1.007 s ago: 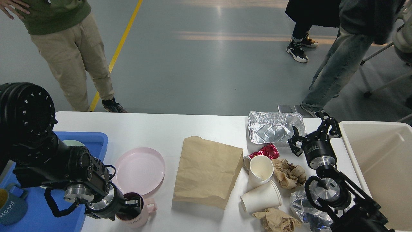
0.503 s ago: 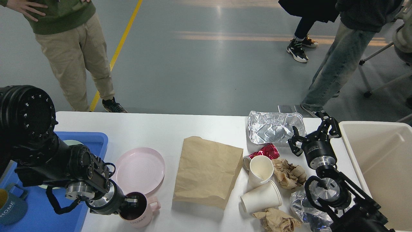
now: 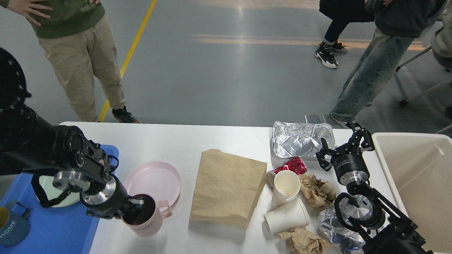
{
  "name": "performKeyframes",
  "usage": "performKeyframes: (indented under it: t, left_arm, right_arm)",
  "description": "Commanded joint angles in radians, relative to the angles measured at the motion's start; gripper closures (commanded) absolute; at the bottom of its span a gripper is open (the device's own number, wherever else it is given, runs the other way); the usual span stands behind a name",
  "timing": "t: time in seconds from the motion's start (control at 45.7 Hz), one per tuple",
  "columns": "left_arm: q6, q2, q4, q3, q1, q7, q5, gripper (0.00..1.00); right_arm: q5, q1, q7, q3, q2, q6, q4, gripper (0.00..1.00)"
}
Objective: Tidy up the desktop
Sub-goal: 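Carry the pink mug with the left gripper onto the blue tray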
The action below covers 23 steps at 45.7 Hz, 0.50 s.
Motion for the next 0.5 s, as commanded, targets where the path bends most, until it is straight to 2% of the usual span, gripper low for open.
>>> performKeyframes:
  t: [0.0, 0.022, 0.044, 0.109, 0.219, 0.328, 0.481]
  left_arm:
    - [-0.067, 0.009, -0.111, 0.016, -0.225, 0.006, 0.0, 1.0]
    - [-0.093, 0.009, -0.121, 0.021, -0.267, 0.006, 0.0, 1.0]
    - [-0.16, 0.002, -0.131, 0.028, -0.347, 0.006, 0.0, 1.0]
    - [-0.274, -0.005, -0.133, 0.031, -0.449, 0.005, 0.001, 1.0]
    - [-0.406, 0.0, -0.144, 0.031, -0.604, 0.002, 0.001, 1.0]
    - [-0.466, 0.006, -0.173, 0.033, -0.71, 0.0, 0.005, 1.0]
    - [-0.489, 0.008, -0.173, 0.05, -0.707, -0.003, 0.015, 1.0]
  right_arm:
    - [0.0, 0.0, 0.0, 0.0, 0.0, 0.0, 0.0, 0.0]
    - [0.0, 0.0, 0.0, 0.0, 0.0, 0.0, 0.0, 0.0]
    - [0.0, 0.0, 0.0, 0.0, 0.0, 0.0, 0.0, 0.0]
    - [0.0, 0.0, 0.0, 0.0, 0.0, 0.0, 0.0, 0.0]
    - [0.0, 0.0, 0.0, 0.0, 0.0, 0.0, 0.0, 0.0]
    - [0.0, 0.0, 0.0, 0.0, 0.0, 0.0, 0.0, 0.0]
    - [0.0, 0.0, 0.0, 0.0, 0.0, 0.0, 0.0, 0.0]
